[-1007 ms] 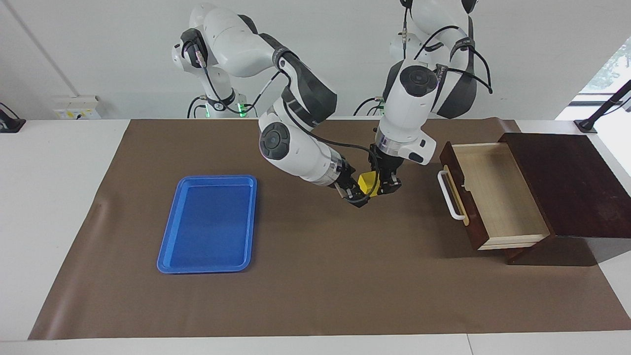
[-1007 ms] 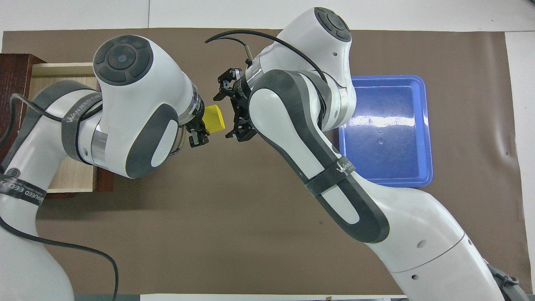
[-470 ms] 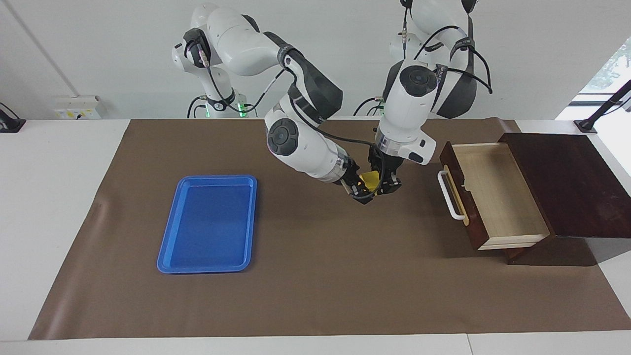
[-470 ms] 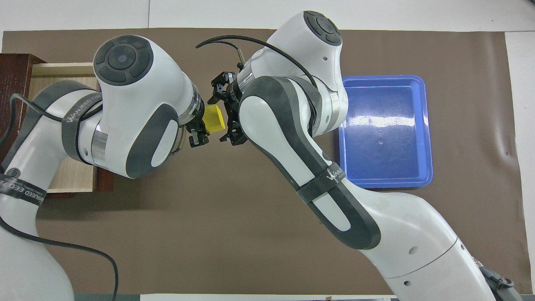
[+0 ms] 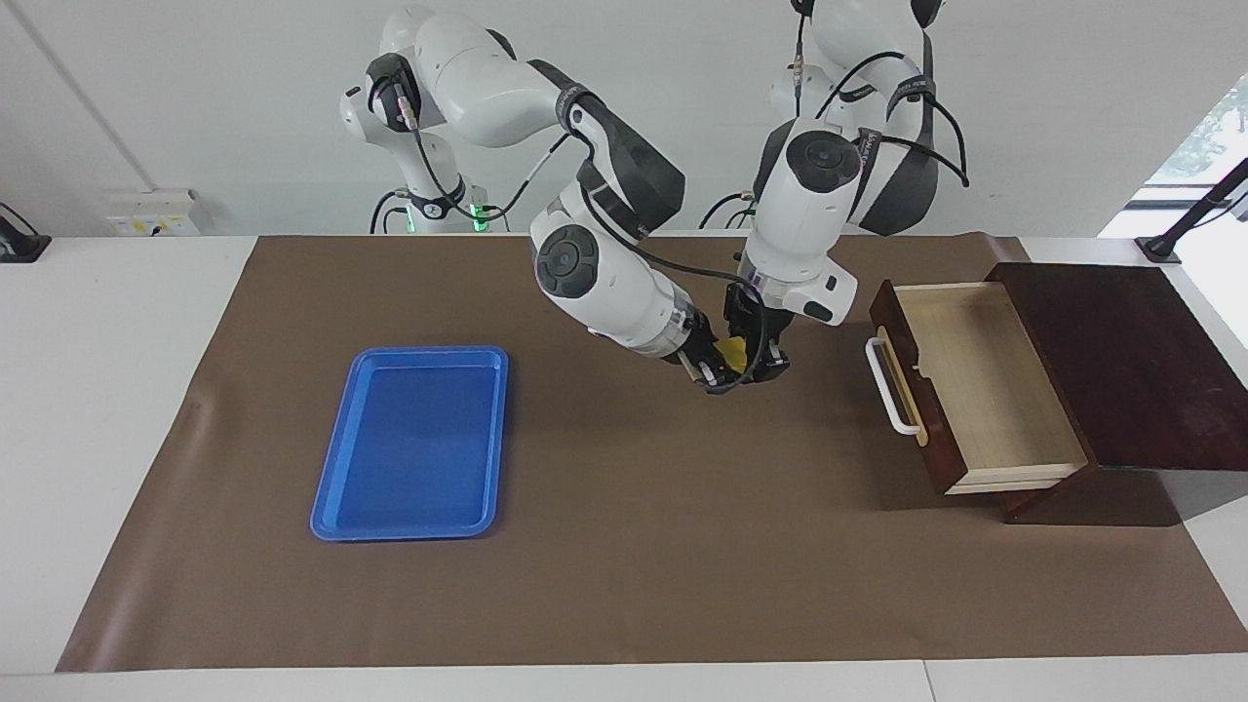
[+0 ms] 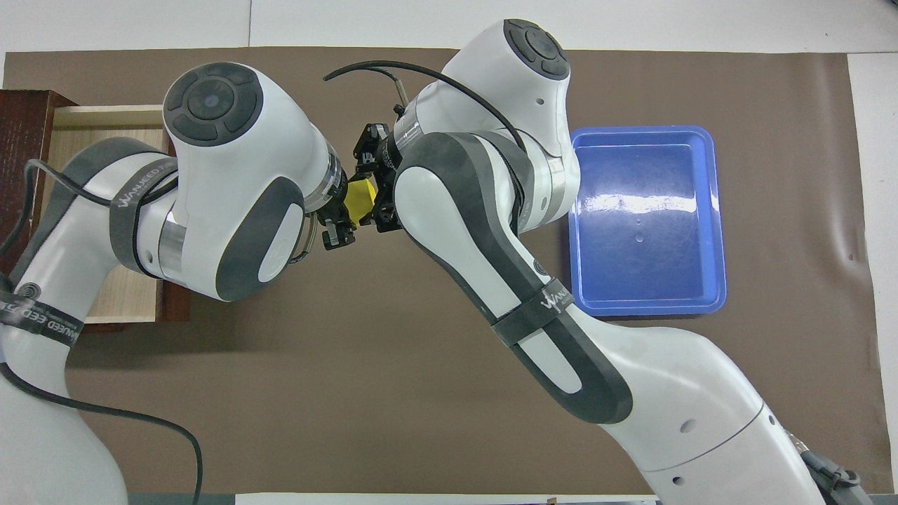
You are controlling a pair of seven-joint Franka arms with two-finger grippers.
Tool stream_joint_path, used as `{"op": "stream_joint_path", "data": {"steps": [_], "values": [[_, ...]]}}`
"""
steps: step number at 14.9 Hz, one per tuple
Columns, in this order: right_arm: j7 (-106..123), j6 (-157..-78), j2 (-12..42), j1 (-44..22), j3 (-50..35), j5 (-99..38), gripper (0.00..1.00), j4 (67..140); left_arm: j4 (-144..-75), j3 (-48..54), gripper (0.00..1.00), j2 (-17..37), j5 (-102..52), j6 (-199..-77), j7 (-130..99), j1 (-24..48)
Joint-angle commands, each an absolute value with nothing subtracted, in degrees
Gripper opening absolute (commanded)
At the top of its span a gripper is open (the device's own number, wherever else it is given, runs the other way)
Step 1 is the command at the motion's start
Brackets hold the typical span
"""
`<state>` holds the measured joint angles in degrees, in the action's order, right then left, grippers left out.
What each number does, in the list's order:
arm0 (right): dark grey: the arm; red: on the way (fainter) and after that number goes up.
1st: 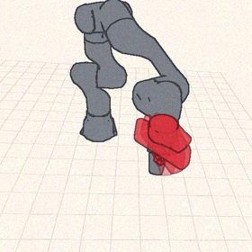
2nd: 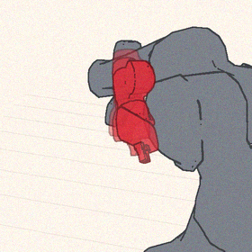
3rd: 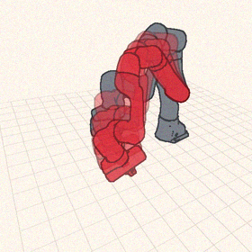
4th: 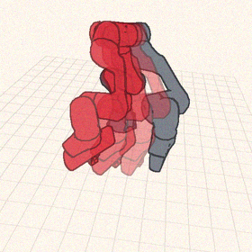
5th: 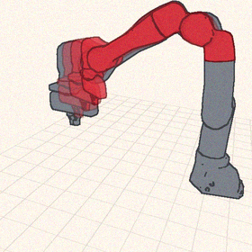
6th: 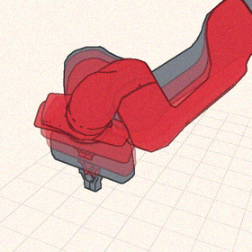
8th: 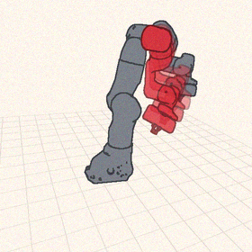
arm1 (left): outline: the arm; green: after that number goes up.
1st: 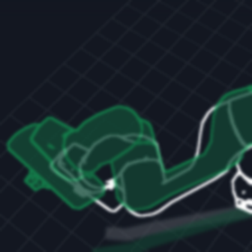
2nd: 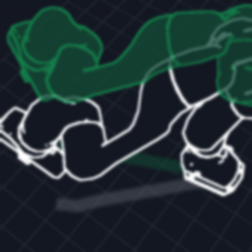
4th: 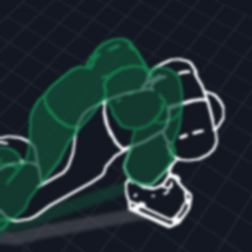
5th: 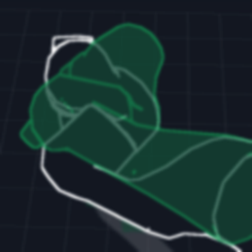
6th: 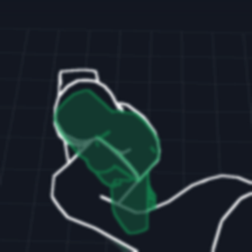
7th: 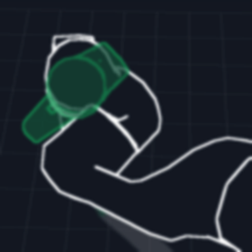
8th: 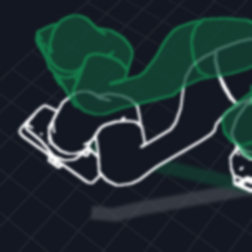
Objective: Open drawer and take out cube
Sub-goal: 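Carry the cube toward the tray while the left gripper releases and withdraws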
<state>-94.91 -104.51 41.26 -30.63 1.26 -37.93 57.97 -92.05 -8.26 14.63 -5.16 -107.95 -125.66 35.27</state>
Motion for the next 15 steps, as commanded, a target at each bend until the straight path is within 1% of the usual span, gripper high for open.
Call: {"op": "stream_joint_path", "data": {"steps": [1,3,4,6,7,8,9,13,15], "values": [[-95.8,-103.4,41.7,-30.8,1.0,-35.9,0.0,56.9,-93.0,-9.2,0.0,13.9,-5.6,-108.8,-125.3,35.9],[-96.0,-104.0,41.7,-30.5,1.0,-36.0,0.0,56.9,-93.1,-9.2,0.0,13.9,-5.5,-108.8,-125.2,35.9],[-96.0,-104.4,41.7,-30.2,0.9,-36.2,0.0,56.9,-93.0,-9.2,0.13,13.9,-5.5,-108.9,-125.2,35.9],[-96.0,-105.0,41.7,-30.1,0.9,-36.2,0.0,56.9,-92.9,-9.2,0.5,13.9,-5.5,-109.1,-124.9,35.9],[-96.0,-105.7,41.7,-30.1,0.9,-36.2,0.0,56.9,-92.8,-9.2,0.65,13.9,-5.5,-109.1,-124.8,35.7],[-96.0,-106.1,41.7,-30.1,0.9,-36.1,0.0,56.9,-92.8,-9.2,0.97,13.9,-5.4,-109.0,-124.5,35.5],[-96.0,-106.3,41.7,-30.1,0.9,-36.1,0.0,56.9,-92.6,-9.3,1.0,14.0,-5.3,-108.9,-124.5,35.2],[-95.8,-106.6,41.7,-29.8,1.0,-35.9,0.0,56.9,-92.2,-9.7,1.0,13.9,-5.0,-107.9,-124.1,34.0],[-95.3,-106.4,41.0,-28.1,1.2,-36.0,0.0,56.9,-92.6,-9.7,1.0,13.5,-4.9,-107.3,-122.4,32.0]]}}
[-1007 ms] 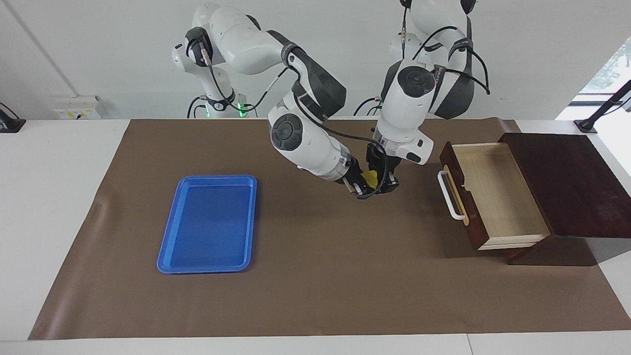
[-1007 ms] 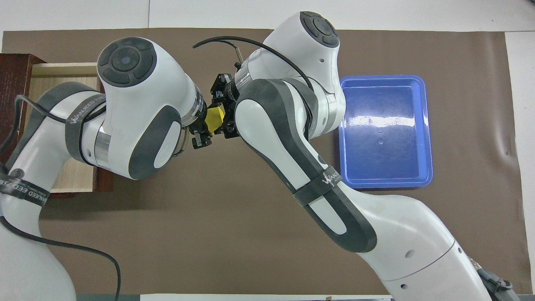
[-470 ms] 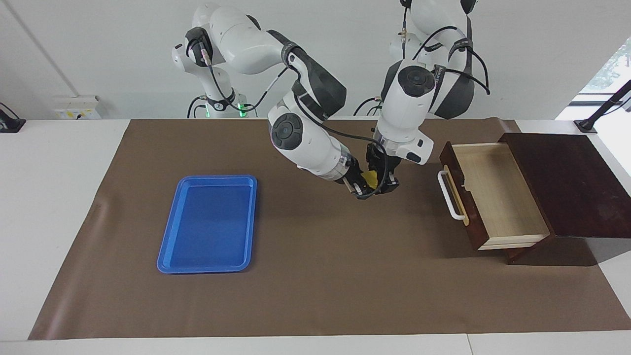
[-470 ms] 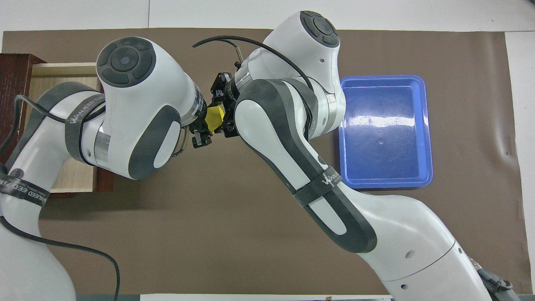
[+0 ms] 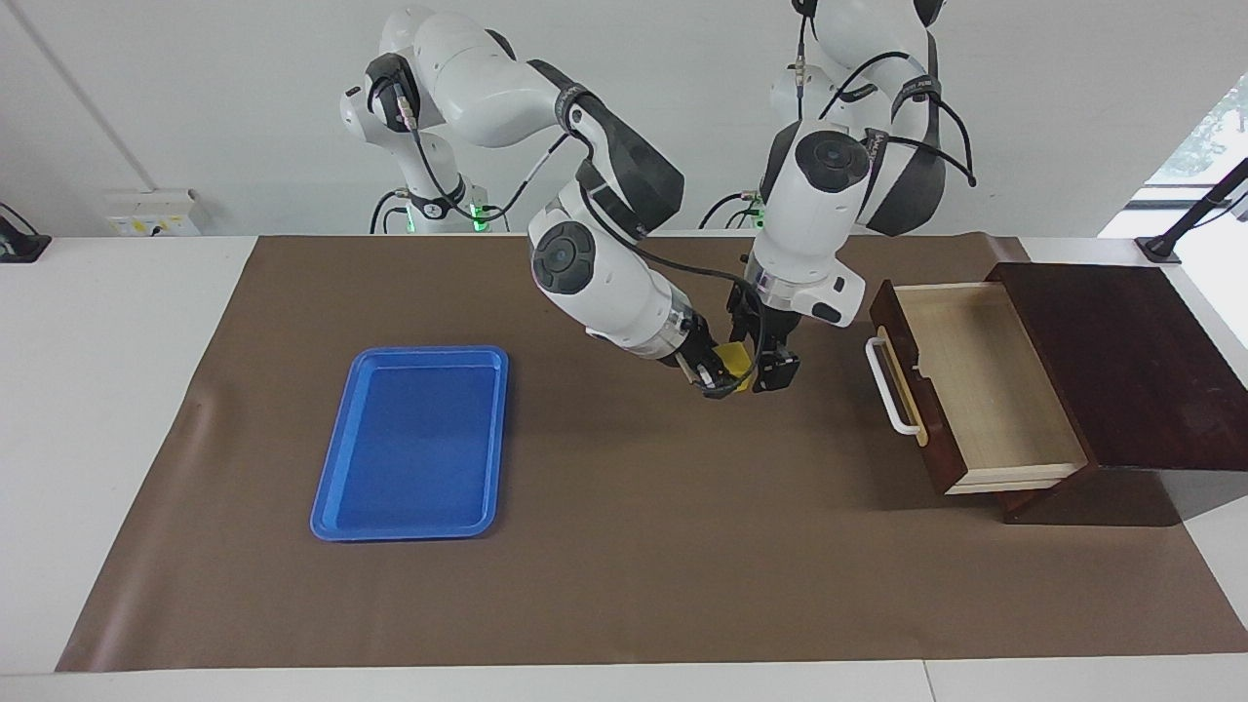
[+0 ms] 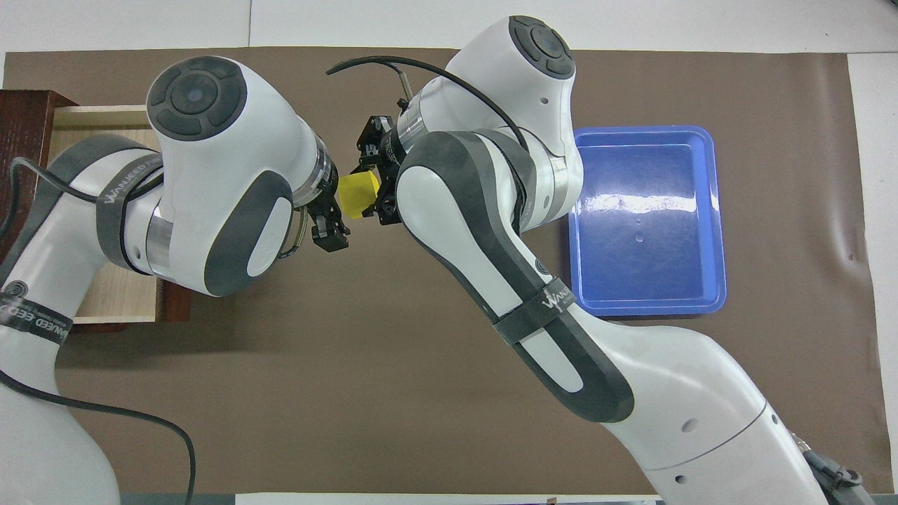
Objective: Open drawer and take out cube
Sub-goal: 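Carry the cube toward the tray while the left gripper releases and withdraws, then lower the cube into the blue tray while the left gripper closes the drawer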
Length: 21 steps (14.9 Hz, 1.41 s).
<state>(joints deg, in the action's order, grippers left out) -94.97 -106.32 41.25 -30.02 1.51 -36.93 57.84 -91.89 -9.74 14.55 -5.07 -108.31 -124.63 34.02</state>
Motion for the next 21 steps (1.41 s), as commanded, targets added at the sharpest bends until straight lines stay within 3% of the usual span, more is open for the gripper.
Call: {"op": "stream_joint_path", "data": {"steps": [1,8,12,15,21], "values": [[-94.8,-106.4,40.2,-26.9,1.1,-36.4,0.0,57.0,-92.6,-9.7,1.0,13.5,-4.9,-107.1,-121.4,30.7],[-88.0,-104.7,37.5,-13.6,0.6,-40.2,0.0,59.4,-96.7,-9.8,1.0,12.6,-4.9,-108.5,-109.9,22.0],[-78.6,-106.1,32.3,-4.9,0.9,-44.1,0.0,72.6,-100.8,-9.8,1.0,10.7,-1.8,-110.7,-103.7,18.7],[-71.6,-112.0,28.2,0.2,1.0,-44.2,0.0,84.5,-100.7,-9.8,1.0,10.9,-1.5,-112.1,-99.3,15.7],[-66.7,-113.6,24.6,5.1,1.1,-44.9,0.0,95.9,-100.7,-9.8,1.0,10.9,-1.4,-112.1,-88.4,9.4]]}}
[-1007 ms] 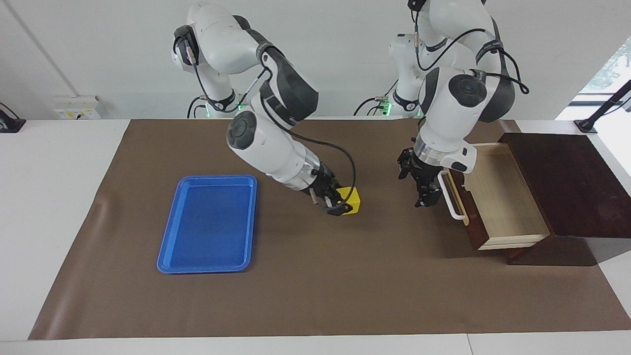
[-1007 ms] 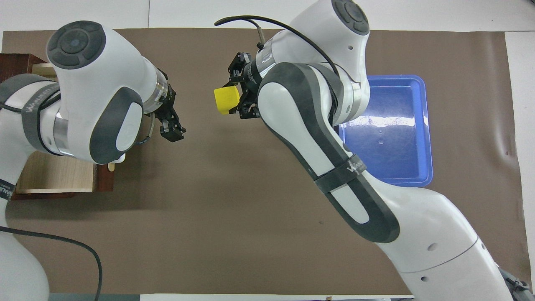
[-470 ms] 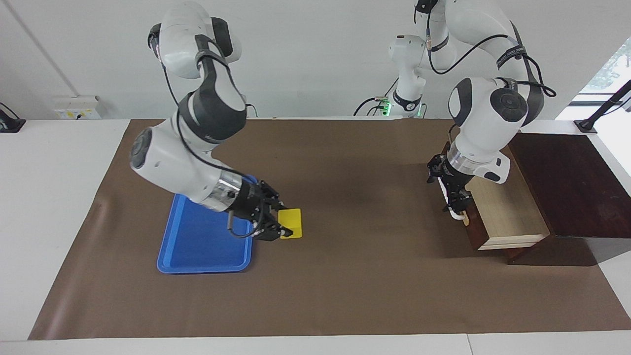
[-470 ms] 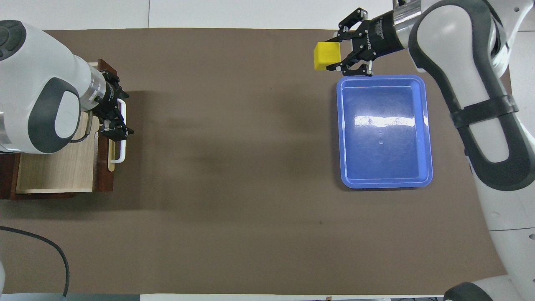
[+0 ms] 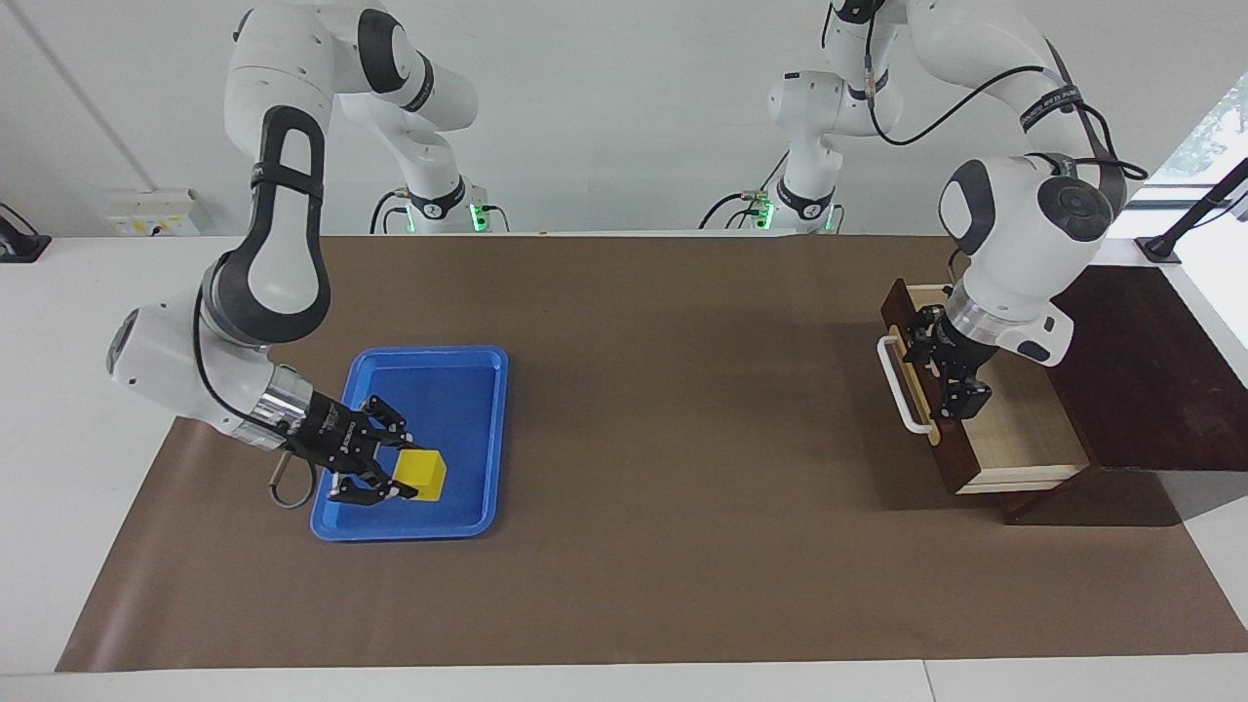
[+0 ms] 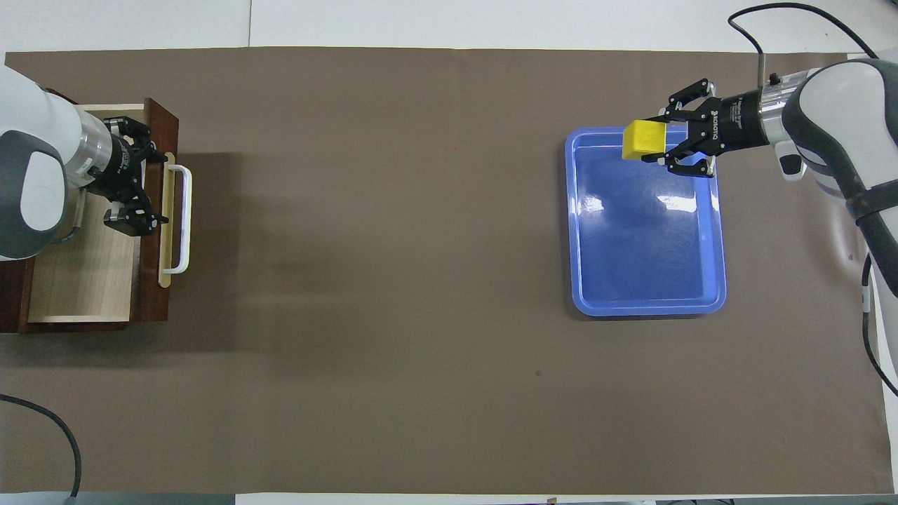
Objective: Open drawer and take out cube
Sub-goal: 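Lower the cube into the blue tray while the left gripper closes the drawer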
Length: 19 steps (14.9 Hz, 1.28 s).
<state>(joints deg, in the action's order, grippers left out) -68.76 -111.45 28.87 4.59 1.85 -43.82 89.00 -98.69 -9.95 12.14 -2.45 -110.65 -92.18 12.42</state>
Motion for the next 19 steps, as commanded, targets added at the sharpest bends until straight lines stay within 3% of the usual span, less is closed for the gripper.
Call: {"op": "stream_joint_path", "data": {"steps": [1,10,16,19], "values": [[-63.0,-114.3,23.6,5.0,1.1,-44.9,0.0,98.8,-100.6,-9.8,1.0,10.9,-1.1,-112.1,-86.2,8.1],[-52.4,-114.6,22.2,5.0,1.1,-44.9,0.0,106.7,-101.0,-9.8,1.0,10.7,-0.2,-113.7,-69.3,-0.8],[-52.0,-116.2,21.9,5.7,1.1,-44.9,0.0,108.9,-97.3,-9.4,1.0,11.3,1.1,-107.7,-66.2,0.2],[-50.5,-116.2,21.9,6.4,1.2,-44.9,0.0,109.1,-95.8,-9.1,1.0,9.2,1.1,-102.8,-58.9,2.2]]}}
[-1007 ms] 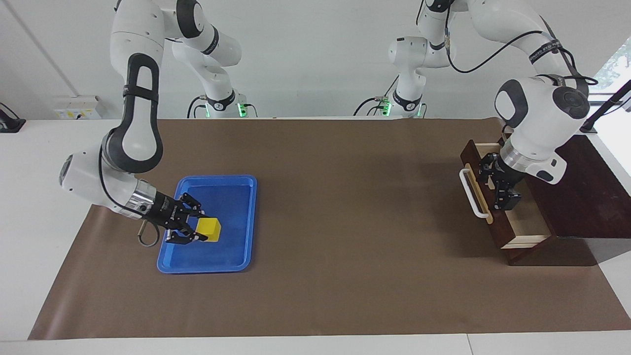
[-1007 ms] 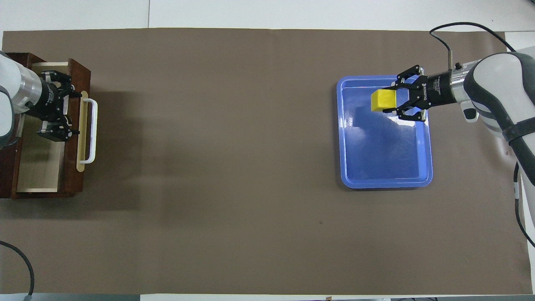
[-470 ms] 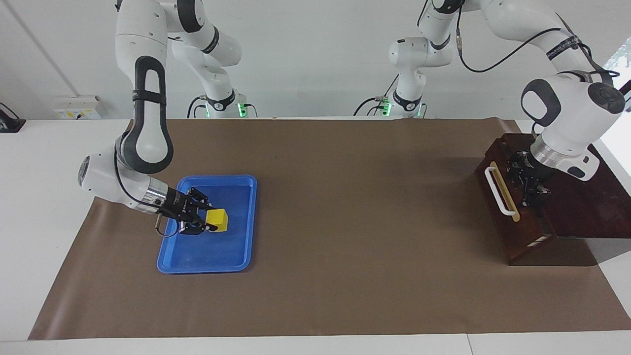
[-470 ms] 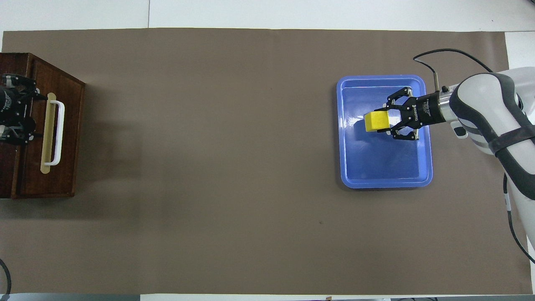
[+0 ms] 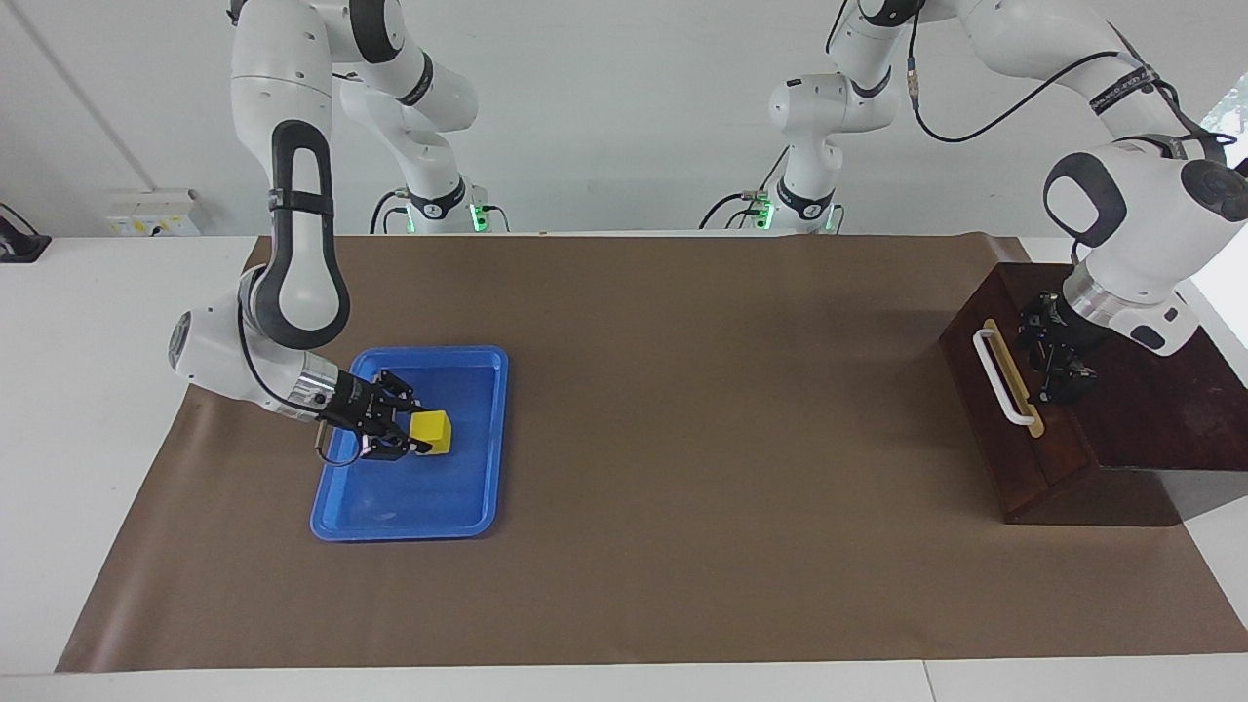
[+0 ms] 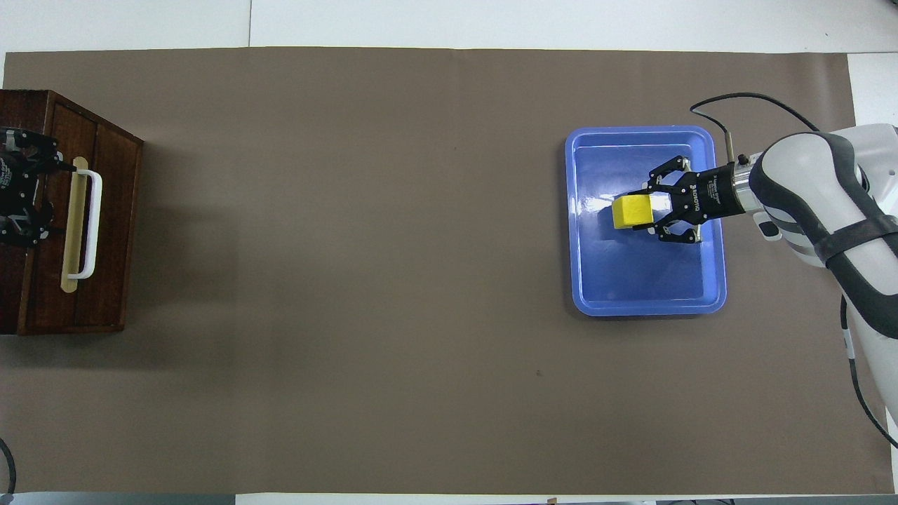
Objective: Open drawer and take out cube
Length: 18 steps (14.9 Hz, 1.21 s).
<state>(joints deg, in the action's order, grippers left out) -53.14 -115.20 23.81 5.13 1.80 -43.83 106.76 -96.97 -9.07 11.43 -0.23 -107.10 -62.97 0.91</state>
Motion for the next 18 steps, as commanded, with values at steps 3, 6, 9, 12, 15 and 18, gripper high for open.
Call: {"op": "stream_joint_path", "data": {"steps": [3,6,9,12,15,18], "values": [[-50.6,-116.2,21.8,6.5,1.3,-44.8,0.0,109.4,-95.7,-8.4,1.0,4.8,-0.3,-98.6,-51.2,3.4],[-50.8,-116.5,21.5,6.5,1.3,-44.8,0.81,109.9,-95.7,-8.0,1.0,1.7,-0.9,-91.5,-34.1,4.6],[-51.2,-116.2,21.4,6.6,1.3,-44.8,0.87,109.2,-95.8,-7.9,1.0,-1.0,-1.0,-87.5,-22.6,5.7],[-52.9,-115.1,19.5,6.2,1.3,-44.0,0.92,108.1,-95.7,-6.2,1.0,-1.8,-0.9,-83.7,-19.8,5.9],[-56.0,-112.5,13.2,4.7,1.4,-39.0,1.0,107.8,-95.5,-2.5,1.0,-1.5,-0.9,-81.7,-10.8,2.9],[-56.0,-107.0,6.7,2.5,1.1,-28.0,1.0,105.8,-94.6,-2.1,1.0,-0.6,-0.9,-80.9,-8.9,2.8]]}}
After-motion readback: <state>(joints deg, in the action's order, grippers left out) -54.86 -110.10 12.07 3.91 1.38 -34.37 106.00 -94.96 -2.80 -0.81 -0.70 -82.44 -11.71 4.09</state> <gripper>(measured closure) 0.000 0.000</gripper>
